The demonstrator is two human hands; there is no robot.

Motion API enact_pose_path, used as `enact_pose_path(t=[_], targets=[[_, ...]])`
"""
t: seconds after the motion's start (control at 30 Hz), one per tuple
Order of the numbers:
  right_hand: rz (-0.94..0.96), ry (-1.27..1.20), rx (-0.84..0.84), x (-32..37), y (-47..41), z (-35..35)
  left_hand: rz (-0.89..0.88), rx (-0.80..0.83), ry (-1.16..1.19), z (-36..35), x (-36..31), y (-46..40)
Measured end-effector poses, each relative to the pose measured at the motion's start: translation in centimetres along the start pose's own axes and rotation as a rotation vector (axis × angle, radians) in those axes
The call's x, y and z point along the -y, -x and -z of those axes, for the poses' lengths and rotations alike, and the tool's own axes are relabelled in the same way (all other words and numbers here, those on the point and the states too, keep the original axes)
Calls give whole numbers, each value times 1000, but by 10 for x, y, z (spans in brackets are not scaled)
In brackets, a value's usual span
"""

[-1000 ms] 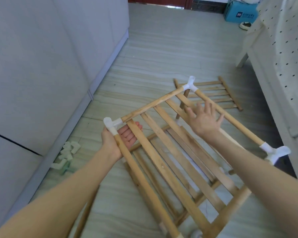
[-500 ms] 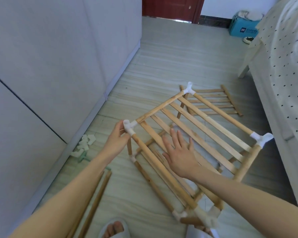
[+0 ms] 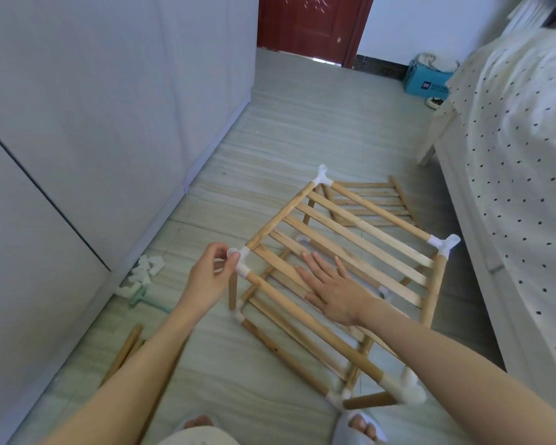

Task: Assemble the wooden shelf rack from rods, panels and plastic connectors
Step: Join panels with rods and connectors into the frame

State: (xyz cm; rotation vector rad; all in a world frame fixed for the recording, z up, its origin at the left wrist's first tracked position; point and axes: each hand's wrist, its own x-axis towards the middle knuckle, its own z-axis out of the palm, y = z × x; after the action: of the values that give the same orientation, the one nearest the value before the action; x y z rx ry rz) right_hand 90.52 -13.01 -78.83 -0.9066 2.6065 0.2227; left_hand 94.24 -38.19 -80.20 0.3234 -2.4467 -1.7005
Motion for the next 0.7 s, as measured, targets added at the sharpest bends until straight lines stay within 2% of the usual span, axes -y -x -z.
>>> enact_pose_path(t=[0.1, 0.3, 0.4, 0.5, 0.57, 0.7], targets=[[0, 7, -19, 0, 2, -4, -28, -69, -3, -5, 2, 14], [-18, -21, -22, -17, 12, -9, -87, -98, -54, -20, 8, 50], [-46, -178, -1, -19, 9, -4, -65, -80, -36, -25, 5, 55], [-209, -377, -84, 0, 6, -6, -26, 27, -52, -32, 5, 60], [-313, -379, -149, 17, 8, -16, -31, 145, -37, -36, 9, 67], [-309, -316, -173, 24, 9, -25, -2, 298, -7, -36, 18, 69]])
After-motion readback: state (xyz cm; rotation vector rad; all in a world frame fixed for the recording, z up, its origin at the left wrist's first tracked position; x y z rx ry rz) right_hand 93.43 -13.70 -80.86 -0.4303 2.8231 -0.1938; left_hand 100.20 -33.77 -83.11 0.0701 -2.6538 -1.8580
